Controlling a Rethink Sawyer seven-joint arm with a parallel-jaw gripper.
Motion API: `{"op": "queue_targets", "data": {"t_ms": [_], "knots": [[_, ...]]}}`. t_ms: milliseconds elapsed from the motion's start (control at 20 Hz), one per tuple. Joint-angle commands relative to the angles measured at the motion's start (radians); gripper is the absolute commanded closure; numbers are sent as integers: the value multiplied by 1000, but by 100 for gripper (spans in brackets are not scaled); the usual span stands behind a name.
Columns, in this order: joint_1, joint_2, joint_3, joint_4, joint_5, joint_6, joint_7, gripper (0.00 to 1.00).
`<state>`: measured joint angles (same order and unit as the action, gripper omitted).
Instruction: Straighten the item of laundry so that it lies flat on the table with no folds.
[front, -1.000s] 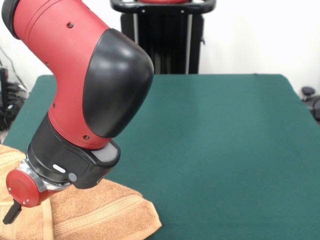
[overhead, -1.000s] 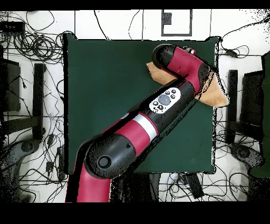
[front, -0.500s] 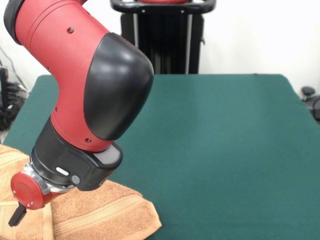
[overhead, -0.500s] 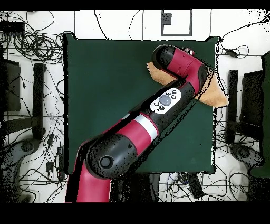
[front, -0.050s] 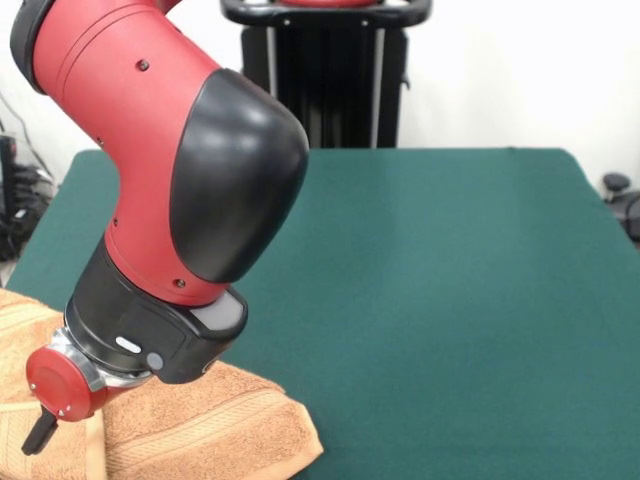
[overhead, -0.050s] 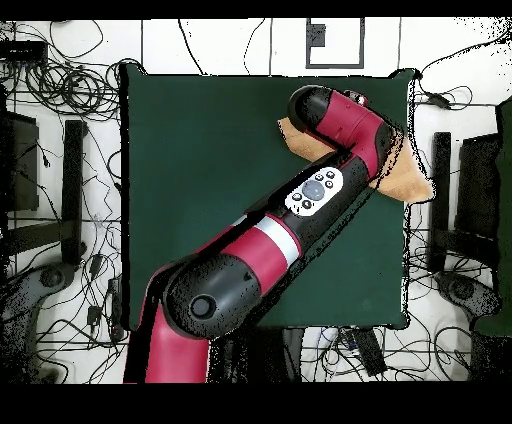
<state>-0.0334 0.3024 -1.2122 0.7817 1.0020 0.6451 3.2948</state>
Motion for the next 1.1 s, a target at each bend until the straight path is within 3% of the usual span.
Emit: {"op": "queue_targets", "data": {"t_ms": [50,1100], "knots": [[46,84,112,-13,4,-29,225,0],[44,110,109,-13,12,-77,238,0]]}}
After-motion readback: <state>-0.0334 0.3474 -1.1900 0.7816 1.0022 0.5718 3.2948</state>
